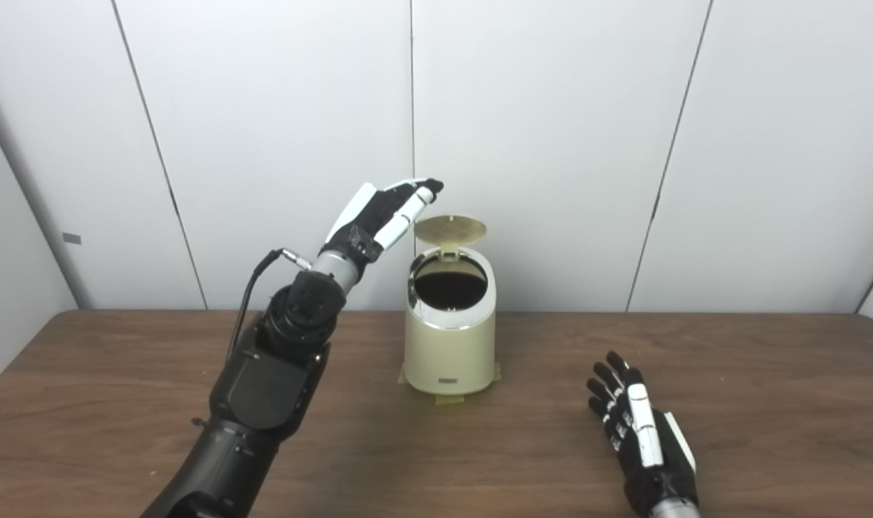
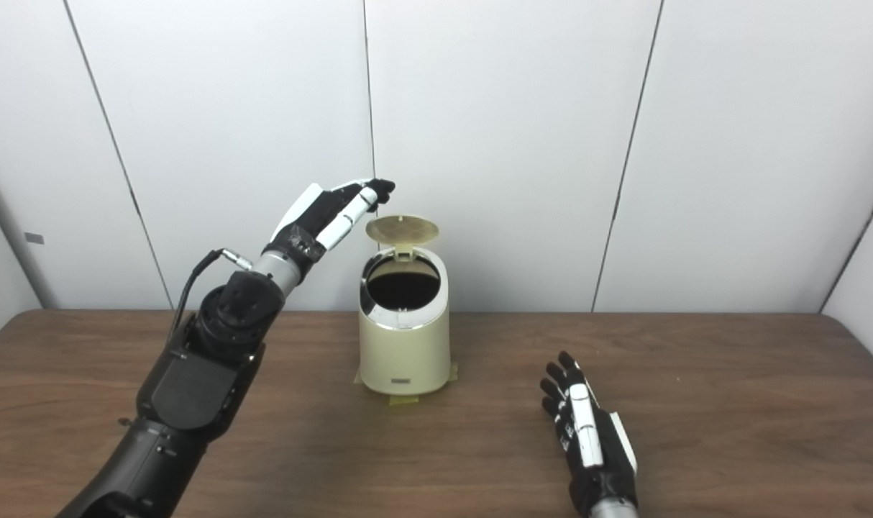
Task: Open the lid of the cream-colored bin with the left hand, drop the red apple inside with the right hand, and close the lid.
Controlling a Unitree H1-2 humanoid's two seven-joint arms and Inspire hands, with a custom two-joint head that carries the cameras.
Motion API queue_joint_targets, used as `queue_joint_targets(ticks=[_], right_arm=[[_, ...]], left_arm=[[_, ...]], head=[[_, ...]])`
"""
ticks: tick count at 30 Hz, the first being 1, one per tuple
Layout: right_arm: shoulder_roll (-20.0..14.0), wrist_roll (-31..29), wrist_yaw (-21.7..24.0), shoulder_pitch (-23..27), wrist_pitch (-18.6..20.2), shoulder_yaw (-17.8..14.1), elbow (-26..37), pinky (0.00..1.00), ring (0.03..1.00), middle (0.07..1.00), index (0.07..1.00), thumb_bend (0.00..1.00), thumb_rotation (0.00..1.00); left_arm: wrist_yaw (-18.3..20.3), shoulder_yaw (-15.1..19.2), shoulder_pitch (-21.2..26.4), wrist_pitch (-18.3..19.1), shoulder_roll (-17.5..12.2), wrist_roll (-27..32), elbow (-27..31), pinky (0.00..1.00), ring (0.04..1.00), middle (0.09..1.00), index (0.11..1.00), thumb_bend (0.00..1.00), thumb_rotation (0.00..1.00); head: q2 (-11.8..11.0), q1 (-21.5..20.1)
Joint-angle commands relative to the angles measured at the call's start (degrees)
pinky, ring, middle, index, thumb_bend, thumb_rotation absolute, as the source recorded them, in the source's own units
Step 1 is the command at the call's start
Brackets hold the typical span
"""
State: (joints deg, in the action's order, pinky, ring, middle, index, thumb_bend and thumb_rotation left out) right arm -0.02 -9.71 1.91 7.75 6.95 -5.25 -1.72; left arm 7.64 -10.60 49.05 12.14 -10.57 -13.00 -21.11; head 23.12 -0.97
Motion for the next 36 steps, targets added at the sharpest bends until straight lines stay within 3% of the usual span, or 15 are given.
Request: queue_joint_targets(ticks=[1, 8, 15, 20, 23, 27, 32, 36], right_arm=[[0.2, -0.2, 0.0, 0.9, 0.3, 0.2, 0.1, 0.93, 0.913, 0.924, 0.963, 0.52, 0.93], [0.3, -0.8, 0.0, 1.2, 0.5, 0.0, -0.8, 0.92, 0.903, 0.914, 0.979, 0.51, 0.94], [0.4, -1.0, -0.2, 1.5, 0.4, -0.2, -1.6, 0.92, 0.903, 0.919, 1.000, 0.53, 0.93], [0.3, -1.0, 0.0, 1.8, 0.4, -0.2, -2.3, 0.92, 0.902, 0.918, 1.000, 0.53, 0.93], [0.0, -1.0, 0.2, 2.2, 0.3, -0.3, -3.3, 0.93, 0.906, 0.927, 1.000, 0.54, 0.93], [-0.2, -1.2, 0.0, 2.5, 0.5, -0.6, -4.0, 0.92, 0.899, 0.923, 1.000, 0.55, 0.91], [-0.1, -1.3, -0.2, 2.8, 0.6, -0.8, -4.7, 0.91, 0.886, 0.915, 1.000, 0.56, 0.90], [-0.3, -0.7, -0.5, 3.1, 0.9, -0.6, -5.6, 0.91, 0.877, 0.909, 1.000, 0.57, 0.90]], left_arm=[[0.3, -0.4, 4.8, -2.8, -1.1, -1.3, 0.5, 0.94, 0.890, 0.839, 0.841, 0.42, 1.00], [1.4, -2.1, 5.5, -1.2, -1.8, -4.6, 1.3, 1.00, 0.919, 0.815, 0.809, 0.44, 1.00], [2.5, -4.3, 5.3, -4.1, -2.8, -7.4, 1.1, 0.88, 0.834, 0.764, 0.773, 0.43, 1.00], [3.9, -5.3, 4.7, -4.7, -3.3, -8.4, 1.8, 0.89, 0.838, 0.757, 0.770, 0.44, 1.00], [3.6, -6.4, 4.3, -4.0, -3.6, -11.0, 2.8, 0.83, 0.796, 0.735, 0.747, 0.44, 1.00], [4.9, -8.6, 3.5, -2.4, -4.5, -14.8, 5.4, 0.79, 0.778, 0.747, 0.747, 0.44, 1.00], [6.1, -9.9, 2.8, -3.2, -5.6, -17.6, 6.7, 0.76, 0.786, 0.775, 0.767, 0.49, 1.00], [7.2, -13.0, 2.8, -3.4, -7.9, -23.1, 7.9, 0.76, 0.811, 0.796, 0.772, 0.50, 1.00]], head=[[0.0, -0.1], [-0.1, -0.1], [-0.2, -0.3], [0.0, -0.4], [0.0, -0.4], [0.0, -0.4], [0.2, -0.4], [0.3, -0.2]])
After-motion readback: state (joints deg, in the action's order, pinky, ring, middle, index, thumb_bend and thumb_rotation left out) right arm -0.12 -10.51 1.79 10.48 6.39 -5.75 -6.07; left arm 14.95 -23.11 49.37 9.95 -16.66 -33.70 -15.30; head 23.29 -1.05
